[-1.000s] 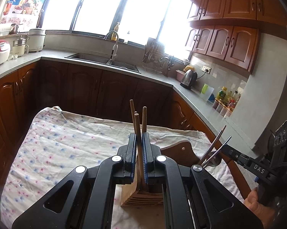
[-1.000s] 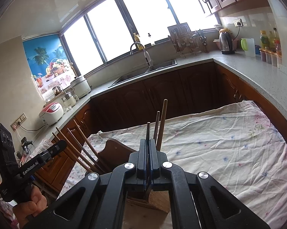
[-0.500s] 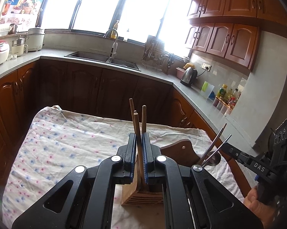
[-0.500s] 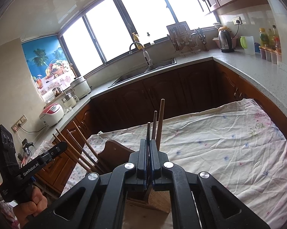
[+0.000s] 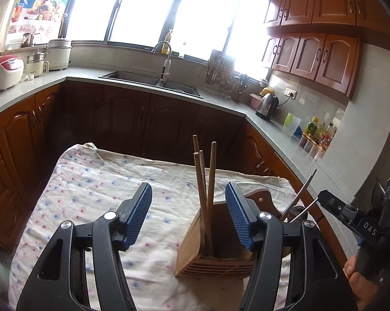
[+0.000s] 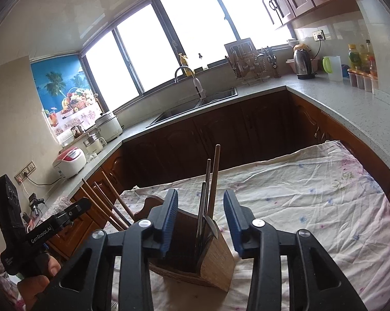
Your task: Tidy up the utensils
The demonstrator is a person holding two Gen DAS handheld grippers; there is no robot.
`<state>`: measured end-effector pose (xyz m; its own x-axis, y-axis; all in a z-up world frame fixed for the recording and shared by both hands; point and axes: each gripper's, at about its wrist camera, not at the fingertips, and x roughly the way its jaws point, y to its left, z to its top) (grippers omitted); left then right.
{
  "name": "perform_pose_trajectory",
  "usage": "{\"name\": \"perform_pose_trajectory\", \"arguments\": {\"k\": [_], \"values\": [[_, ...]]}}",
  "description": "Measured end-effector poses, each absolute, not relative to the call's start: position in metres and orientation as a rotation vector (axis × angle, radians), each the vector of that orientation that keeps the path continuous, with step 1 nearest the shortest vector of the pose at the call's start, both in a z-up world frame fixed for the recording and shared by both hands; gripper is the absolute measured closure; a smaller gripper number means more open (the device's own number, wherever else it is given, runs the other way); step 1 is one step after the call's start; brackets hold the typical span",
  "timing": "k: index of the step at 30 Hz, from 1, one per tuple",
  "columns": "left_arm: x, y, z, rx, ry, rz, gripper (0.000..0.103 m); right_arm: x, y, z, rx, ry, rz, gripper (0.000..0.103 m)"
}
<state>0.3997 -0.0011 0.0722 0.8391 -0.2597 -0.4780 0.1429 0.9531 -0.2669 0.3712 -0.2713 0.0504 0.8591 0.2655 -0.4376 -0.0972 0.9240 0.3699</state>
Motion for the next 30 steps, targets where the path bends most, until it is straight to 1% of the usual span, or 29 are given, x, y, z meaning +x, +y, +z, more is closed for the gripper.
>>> {"name": "perform_pose_trajectory", "arguments": {"k": [1, 2, 4, 5, 6, 9, 19, 30], "values": [[0.399, -0.001, 0.072, -0.22, 0.537, -0.203, 0.031, 0.371, -0.272, 0.05, 0.347, 0.501, 0.196, 0.053], [0.398, -0.001, 0.072, -0.217, 0.535, -0.197, 0.029, 0.37, -0.272, 0.05, 0.349, 0.498, 0.199, 0.046], [0.396, -0.001, 0.072, -0.206, 0.536, -0.187, 0.024, 0.369, -0.271, 0.049, 0.346, 0.492, 0.205, 0.04], [0.395, -0.001, 0.072, -0.199, 0.541, -0.181, 0.022, 0.368, -0.27, 0.049, 0.344, 0.49, 0.208, 0.034], [0.394, -0.001, 0.072, -0.192, 0.542, -0.176, 0.021, 0.367, -0.27, 0.048, 0.343, 0.487, 0.212, 0.03], [0.39, -0.003, 0.073, -0.167, 0.536, -0.163, 0.02, 0.365, -0.269, 0.048, 0.341, 0.481, 0.218, 0.028], [0.365, 0.002, 0.081, -0.139, 0.513, -0.145, 0.017, 0.345, -0.266, 0.056, 0.341, 0.472, 0.235, 0.028], [0.316, 0.011, 0.084, -0.127, 0.51, -0.126, 0.014, 0.299, -0.259, 0.062, 0.331, 0.462, 0.255, 0.028]]}}
